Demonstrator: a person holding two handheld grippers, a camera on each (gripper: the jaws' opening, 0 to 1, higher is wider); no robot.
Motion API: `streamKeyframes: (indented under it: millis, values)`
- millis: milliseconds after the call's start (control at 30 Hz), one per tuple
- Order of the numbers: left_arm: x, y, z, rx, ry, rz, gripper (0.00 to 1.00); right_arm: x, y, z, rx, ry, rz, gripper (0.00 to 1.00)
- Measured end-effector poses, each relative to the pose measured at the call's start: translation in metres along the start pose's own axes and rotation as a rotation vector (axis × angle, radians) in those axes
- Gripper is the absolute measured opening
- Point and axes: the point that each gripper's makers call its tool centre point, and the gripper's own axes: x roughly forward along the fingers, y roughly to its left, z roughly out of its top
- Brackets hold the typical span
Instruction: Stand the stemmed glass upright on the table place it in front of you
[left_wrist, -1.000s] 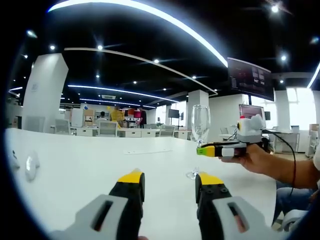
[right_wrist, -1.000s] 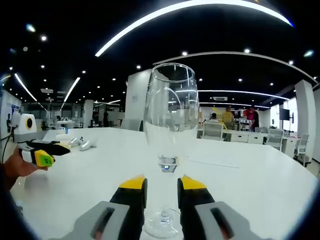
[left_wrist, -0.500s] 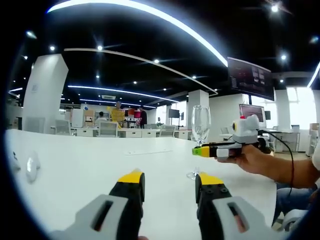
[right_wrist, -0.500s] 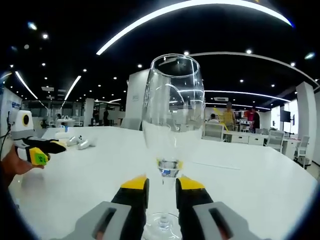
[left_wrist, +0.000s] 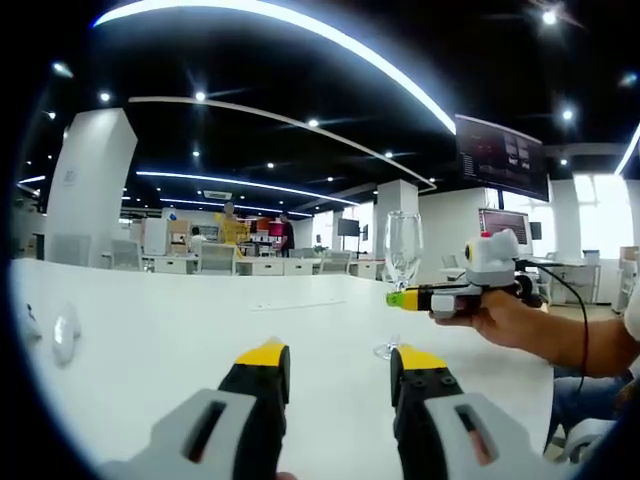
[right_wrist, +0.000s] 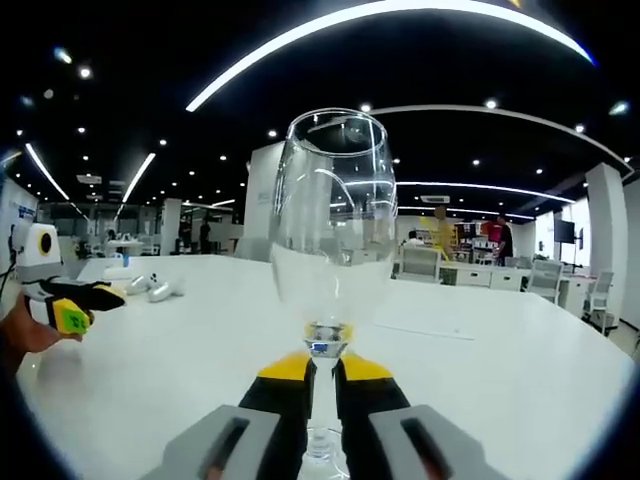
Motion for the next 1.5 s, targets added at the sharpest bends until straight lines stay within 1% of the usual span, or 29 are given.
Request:
streamKeyframes:
  millis: [267,600,833,1100,1367,1500]
  values:
    - [-0.001,0.001,0.002,0.002,-0.005,0.005,0.4,-0.001,0.001,0.0,-0.004,0.002,0.0,0.12]
    - [-0.001,0.003,0.001,0.002,-0.002,0.013,0.4,0.001,-0.004,0.0,-0.003,0.011,-0.003,0.12]
    - [-0.001,0.003,0.001,0.0,-0.005,0.014,0.4,0.001,-0.01,0.014,0.009,-0.018,-0.01,0.12]
    - [-0.001,0.003,0.0,0.0,-0.003,0.016,0.4,0.006,-0.013,0.017,0.018,-0.023,-0.012,0.12]
    - [0.0,0.007,-0.003,-0.007,0.003,0.021,0.4,0.018,-0.019,0.025,0.018,-0.03,-0.014,0.12]
    - [0.001,0.009,-0.005,-0.011,0.008,0.023,0.4,0.034,-0.025,0.034,0.028,-0.044,-0.017,0.12]
